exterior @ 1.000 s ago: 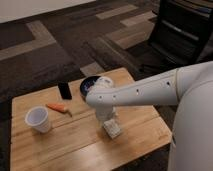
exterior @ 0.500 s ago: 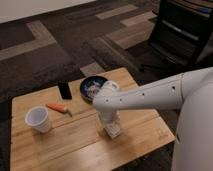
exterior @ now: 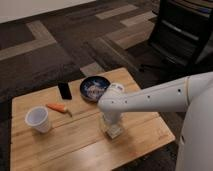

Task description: Wipe the white sponge on the table

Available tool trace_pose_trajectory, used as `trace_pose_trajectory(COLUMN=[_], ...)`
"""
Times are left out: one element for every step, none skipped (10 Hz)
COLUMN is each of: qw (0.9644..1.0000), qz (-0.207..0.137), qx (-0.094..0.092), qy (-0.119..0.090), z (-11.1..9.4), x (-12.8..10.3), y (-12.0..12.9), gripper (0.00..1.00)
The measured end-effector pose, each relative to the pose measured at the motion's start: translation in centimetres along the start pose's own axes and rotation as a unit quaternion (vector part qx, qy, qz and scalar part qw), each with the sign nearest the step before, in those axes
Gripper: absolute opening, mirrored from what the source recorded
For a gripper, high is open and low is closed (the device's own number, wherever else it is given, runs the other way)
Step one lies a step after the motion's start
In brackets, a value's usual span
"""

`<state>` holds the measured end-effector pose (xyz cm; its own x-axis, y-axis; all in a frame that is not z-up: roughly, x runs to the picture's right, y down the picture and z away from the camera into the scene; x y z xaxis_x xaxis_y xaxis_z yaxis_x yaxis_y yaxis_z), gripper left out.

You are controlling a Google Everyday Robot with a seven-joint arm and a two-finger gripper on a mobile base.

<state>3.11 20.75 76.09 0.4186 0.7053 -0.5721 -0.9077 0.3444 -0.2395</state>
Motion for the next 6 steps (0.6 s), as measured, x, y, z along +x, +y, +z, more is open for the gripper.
trace_pose_trajectory(qw=[1.0,0.9999,0.9996,0.9992,0.9985,0.9981], qz=[-0.006,-0.016,-0.028,-0.038,-0.051,-0.058], qx=[0.0,-0.002,-0.005,-0.011,-0.019,-0.02], qy=[0.002,0.004,0.007,0.007,0.007,0.002], z=[-0.1,-0.1,0.0,0.2,0.4,0.3], x=[-0.1,-0.2,-0.4,-0.8,-1.5,-2.2], y=[0.3,0.9,1.5,2.1,2.9,2.9], gripper=[0.21,0.07,0.01,0.0,0.0,0.0])
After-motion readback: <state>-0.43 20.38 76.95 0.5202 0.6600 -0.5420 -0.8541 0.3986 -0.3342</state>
